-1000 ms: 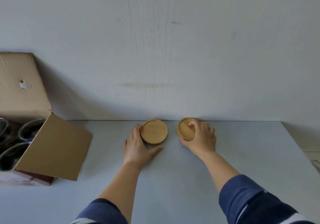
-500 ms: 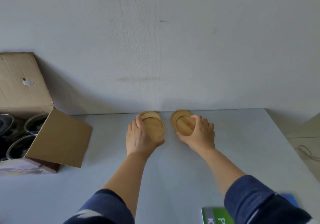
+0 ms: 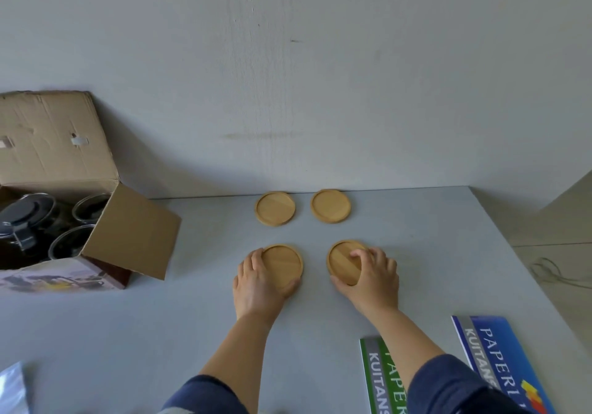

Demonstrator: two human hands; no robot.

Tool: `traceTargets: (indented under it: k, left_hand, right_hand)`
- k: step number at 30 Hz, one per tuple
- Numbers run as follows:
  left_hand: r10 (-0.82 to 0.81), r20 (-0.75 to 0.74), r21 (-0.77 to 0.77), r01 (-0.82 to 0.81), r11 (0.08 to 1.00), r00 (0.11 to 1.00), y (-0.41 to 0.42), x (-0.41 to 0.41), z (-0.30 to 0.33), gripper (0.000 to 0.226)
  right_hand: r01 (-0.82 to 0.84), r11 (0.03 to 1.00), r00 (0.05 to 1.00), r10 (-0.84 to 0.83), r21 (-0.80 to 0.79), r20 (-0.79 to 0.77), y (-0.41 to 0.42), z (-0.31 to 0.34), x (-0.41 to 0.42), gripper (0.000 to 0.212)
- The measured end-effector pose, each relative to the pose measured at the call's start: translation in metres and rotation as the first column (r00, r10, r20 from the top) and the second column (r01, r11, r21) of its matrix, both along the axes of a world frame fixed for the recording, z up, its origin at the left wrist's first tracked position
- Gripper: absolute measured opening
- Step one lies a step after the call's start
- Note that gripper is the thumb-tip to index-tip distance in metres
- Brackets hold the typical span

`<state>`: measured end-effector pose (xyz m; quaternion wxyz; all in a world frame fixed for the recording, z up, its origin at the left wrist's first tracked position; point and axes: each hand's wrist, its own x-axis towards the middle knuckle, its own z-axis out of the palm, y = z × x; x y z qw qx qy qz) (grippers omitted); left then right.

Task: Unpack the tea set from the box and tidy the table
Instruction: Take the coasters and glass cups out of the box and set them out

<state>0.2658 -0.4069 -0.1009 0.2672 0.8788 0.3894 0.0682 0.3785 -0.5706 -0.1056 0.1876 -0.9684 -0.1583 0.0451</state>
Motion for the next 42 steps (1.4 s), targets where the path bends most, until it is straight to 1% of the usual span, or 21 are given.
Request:
traceTargets:
  k: [3, 5, 7, 10, 13, 16, 18, 20, 21, 22, 24, 25, 26, 28, 30, 31, 33, 36, 39, 42]
  left_hand:
    - [-0.043, -0.022, -0.073, 0.041, 0.996, 0.999, 0.011, -0.004, 0.006, 0.109]
    - [-0.053, -0.010, -0.065, 0.052, 0.997, 0.999, 0.025, -0.008, 0.017, 0.106]
    - [-0.045, 0.019, 0.013, 0.045, 0.999, 0.999, 0.046, -0.015, 0.033, 0.091]
    - [-0.015, 0.081, 0.160, 0.002, 0.987, 0.997, 0.087, -0.033, 0.061, 0.068]
    - [0.006, 0.152, 0.299, -0.051, 0.953, 0.988, 0.134, -0.059, 0.089, 0.050]
    - [0.115, 0.216, 0.359, -0.188, 0.914, 0.970, 0.182, -0.095, 0.111, 0.043]
    - [0.212, 0.173, 0.388, -0.265, 0.883, 0.962, 0.217, -0.124, 0.121, 0.046]
    - [0.303, 0.059, 0.353, -0.304, 0.885, 0.951, 0.247, -0.150, 0.125, 0.054]
    - [0.318, -0.004, 0.310, -0.301, 0.902, 0.948, 0.258, -0.160, 0.125, 0.059]
    - [0.304, -0.067, 0.265, -0.277, 0.924, 0.950, 0.266, -0.168, 0.123, 0.065]
    - [0.227, -0.170, 0.185, -0.195, 0.963, 0.959, 0.275, -0.175, 0.118, 0.073]
    - [0.190, -0.204, 0.152, -0.160, 0.975, 0.960, 0.277, -0.175, 0.115, 0.076]
    - [0.167, -0.233, 0.127, -0.141, 0.982, 0.958, 0.279, -0.173, 0.113, 0.079]
    - [0.161, -0.289, 0.082, -0.143, 0.986, 0.944, 0.281, -0.168, 0.114, 0.086]
    - [0.166, -0.352, 0.035, -0.164, 0.986, 0.921, 0.283, -0.161, 0.119, 0.092]
    - [0.163, -0.387, 0.013, -0.172, 0.985, 0.907, 0.284, -0.158, 0.122, 0.094]
    - [0.162, -0.446, -0.018, -0.190, 0.982, 0.880, 0.286, -0.152, 0.125, 0.094]
    - [0.187, -0.486, -0.032, -0.232, 0.972, 0.854, 0.287, -0.143, 0.125, 0.096]
    - [0.206, -0.480, -0.024, -0.247, 0.969, 0.853, 0.287, -0.139, 0.121, 0.093]
    - [0.189, -0.460, -0.015, -0.221, 0.975, 0.868, 0.286, -0.142, 0.117, 0.088]
  right_hand:
    - [-0.032, 0.996, 0.991, 0.021, -0.080, -0.133, 0.003, 0.013, 0.004, 0.075]
    - [-0.038, 0.993, 0.987, 0.021, -0.108, -0.159, 0.012, 0.025, 0.006, 0.078]
    - [-0.072, 0.989, 0.989, 0.055, -0.129, -0.134, 0.028, 0.040, 0.006, 0.073]
    - [-0.198, 0.967, 0.977, 0.181, -0.162, -0.112, 0.070, 0.062, -0.004, 0.063]
    - [-0.297, 0.950, 0.953, 0.289, -0.097, -0.087, 0.125, 0.083, -0.029, 0.049]
    - [-0.402, 0.916, 0.916, 0.402, -0.001, -0.008, 0.185, 0.101, -0.060, 0.035]
    - [-0.442, 0.892, 0.897, 0.442, 0.094, 0.026, 0.223, 0.112, -0.083, 0.029]
    - [-0.449, 0.871, 0.885, 0.464, 0.199, -0.030, 0.261, 0.120, -0.105, 0.032]
    - [-0.455, 0.859, 0.874, 0.481, 0.235, -0.068, 0.278, 0.123, -0.115, 0.036]
    - [-0.464, 0.848, 0.860, 0.501, 0.257, -0.100, 0.295, 0.125, -0.124, 0.042]
    - [-0.482, 0.835, 0.836, 0.530, 0.266, -0.146, 0.326, 0.128, -0.137, 0.052]
    - [-0.495, 0.835, 0.829, 0.537, 0.238, -0.158, 0.340, 0.129, -0.140, 0.056]
    - [-0.514, 0.840, 0.828, 0.538, 0.174, -0.154, 0.353, 0.131, -0.141, 0.062]
    - [-0.533, 0.844, 0.844, 0.526, -0.053, -0.106, 0.376, 0.134, -0.140, 0.075]
    - [-0.509, 0.813, 0.853, 0.522, -0.283, -0.035, 0.394, 0.139, -0.139, 0.085]
    - [-0.498, 0.788, 0.848, 0.530, -0.363, -0.013, 0.401, 0.141, -0.139, 0.087]
    - [-0.480, 0.743, 0.843, 0.538, -0.467, -0.009, 0.413, 0.143, -0.141, 0.086]
    - [-0.441, 0.715, 0.875, 0.476, -0.542, -0.084, 0.424, 0.143, -0.149, 0.087]
    - [-0.406, 0.765, 0.912, 0.368, -0.500, -0.178, 0.430, 0.136, -0.155, 0.090]
    - [-0.361, 0.830, 0.932, 0.319, -0.426, -0.171, 0.430, 0.127, -0.158, 0.092]
